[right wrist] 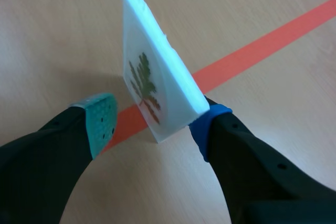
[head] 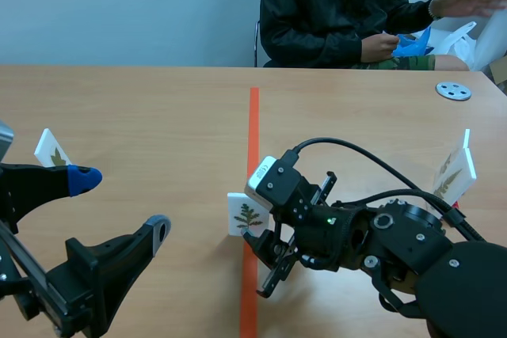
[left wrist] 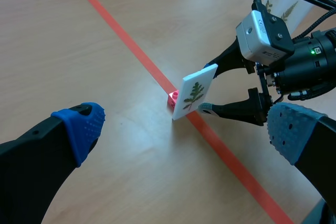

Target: Sort the leaf by its shape. The table is split by an orange tape line. A compound leaf with several leaflets goes to the left side, a simple leaf with one blade goes to the right side. Return to the home posture when a red brick is placed on the table.

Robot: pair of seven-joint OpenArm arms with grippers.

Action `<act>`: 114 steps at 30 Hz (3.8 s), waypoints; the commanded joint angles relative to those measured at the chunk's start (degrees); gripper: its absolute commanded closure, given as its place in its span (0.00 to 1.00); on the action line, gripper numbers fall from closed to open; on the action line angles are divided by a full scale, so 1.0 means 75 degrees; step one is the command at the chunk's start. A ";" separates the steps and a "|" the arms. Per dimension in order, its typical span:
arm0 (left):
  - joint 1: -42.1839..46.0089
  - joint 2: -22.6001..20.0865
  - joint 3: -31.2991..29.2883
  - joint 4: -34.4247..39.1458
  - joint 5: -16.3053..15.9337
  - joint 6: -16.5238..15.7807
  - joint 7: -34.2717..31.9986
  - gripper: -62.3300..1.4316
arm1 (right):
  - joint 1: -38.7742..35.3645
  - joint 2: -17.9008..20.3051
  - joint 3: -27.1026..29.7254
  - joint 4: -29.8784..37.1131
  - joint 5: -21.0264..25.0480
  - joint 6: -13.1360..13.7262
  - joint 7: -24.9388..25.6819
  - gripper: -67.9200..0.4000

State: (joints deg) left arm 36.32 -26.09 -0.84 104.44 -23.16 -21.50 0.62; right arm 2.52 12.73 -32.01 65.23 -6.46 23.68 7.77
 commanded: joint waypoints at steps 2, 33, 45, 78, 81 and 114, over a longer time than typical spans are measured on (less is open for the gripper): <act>-0.0044 -0.0058 -0.0064 0.0020 -0.0076 -0.0009 -0.0111 0.00 | 0.0175 -0.0006 0.0041 0.0157 0.0061 -0.0017 0.0163 0.70; -0.0041 -0.0058 -0.0064 0.0020 -0.0076 -0.0012 -0.0105 0.00 | -0.0638 0.0041 0.1250 0.2092 0.0178 -0.0248 -0.0434 0.97; -0.0041 -0.0058 -0.0064 0.0020 -0.0076 -0.0012 -0.0105 0.00 | -0.2154 0.0058 0.3445 0.3544 0.1976 -0.0239 -0.1084 0.97; -0.0041 -0.0058 -0.0064 0.0020 -0.0076 -0.0012 -0.0105 0.00 | -0.3716 0.0047 0.8845 0.3605 0.9451 0.2532 -0.3316 0.97; -0.0041 -0.0058 -0.0064 0.0020 -0.0076 -0.0015 -0.0105 0.00 | -0.3806 -0.0029 0.9282 0.3518 0.9436 0.1582 -0.3471 0.97; -0.0041 -0.0058 -0.0064 0.0020 -0.0076 -0.0015 -0.0102 0.00 | -0.1941 0.0015 0.8737 0.0533 0.3934 -0.0653 -0.0388 0.97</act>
State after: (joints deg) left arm 36.18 -26.20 -0.84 104.44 -23.16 -21.50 0.64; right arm -12.56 11.77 33.41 68.34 22.72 18.90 3.49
